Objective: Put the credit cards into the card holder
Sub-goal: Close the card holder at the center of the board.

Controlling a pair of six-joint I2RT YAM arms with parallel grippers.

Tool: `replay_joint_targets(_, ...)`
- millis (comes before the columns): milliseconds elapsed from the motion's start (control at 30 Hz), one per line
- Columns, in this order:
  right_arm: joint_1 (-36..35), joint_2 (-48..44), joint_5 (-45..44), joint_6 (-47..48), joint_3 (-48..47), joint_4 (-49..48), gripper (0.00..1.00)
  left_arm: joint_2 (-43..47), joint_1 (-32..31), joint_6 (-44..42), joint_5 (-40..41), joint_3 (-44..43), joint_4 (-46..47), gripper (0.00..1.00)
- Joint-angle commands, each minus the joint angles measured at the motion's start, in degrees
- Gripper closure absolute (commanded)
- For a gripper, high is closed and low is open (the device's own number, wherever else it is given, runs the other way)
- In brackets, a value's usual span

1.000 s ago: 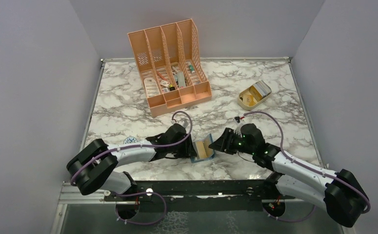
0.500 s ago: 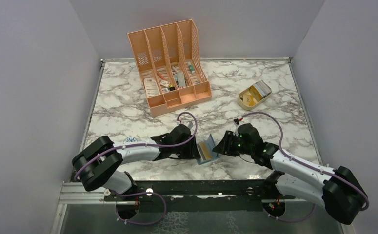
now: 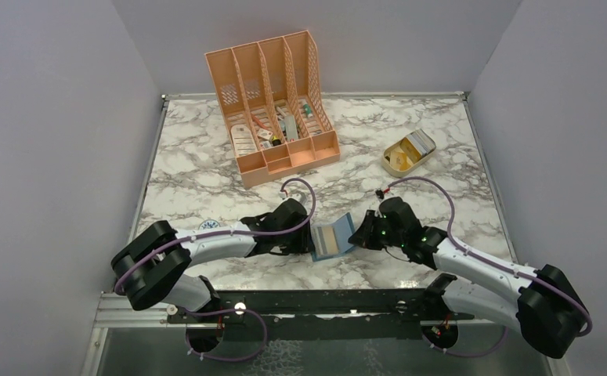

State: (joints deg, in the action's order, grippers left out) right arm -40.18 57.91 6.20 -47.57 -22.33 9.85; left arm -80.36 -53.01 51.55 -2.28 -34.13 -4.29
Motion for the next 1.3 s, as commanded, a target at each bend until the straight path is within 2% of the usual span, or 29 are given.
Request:
replay_joint_targets(0,-0.40,-1.56,-3.12,0.78,-0.25,1.31,0.92,1.43,-0.21,-1.92,4.81,-1.28,-4.76,0.59)
replay_joint_targets(267,-0.42,-1.92,-2.25,0.18,0.62,0.35,0.93,-0.05,-0.20,-3.04,7.52,-1.40,-4.37,0.59)
replay_joint_targets(633,-0.42,-2.25,-2.15,-0.58,0.88,0.17,0.93,0.41,-0.25,-7.07,2.23,0.06,2.88,0.54)
replay_joint_targets(900,-0.42,-3.45,-2.77,-0.67,0.47,1.14,0.93,-3.10,-0.32,-7.17,5.78,-1.14,-0.62,0.54)
replay_joint_targets(1267,-0.42,-5.06,-3.39,-0.39,0.51,2.07,0.94,-1.36,-0.26,-5.05,17.73,-5.52,-11.53,0.61)
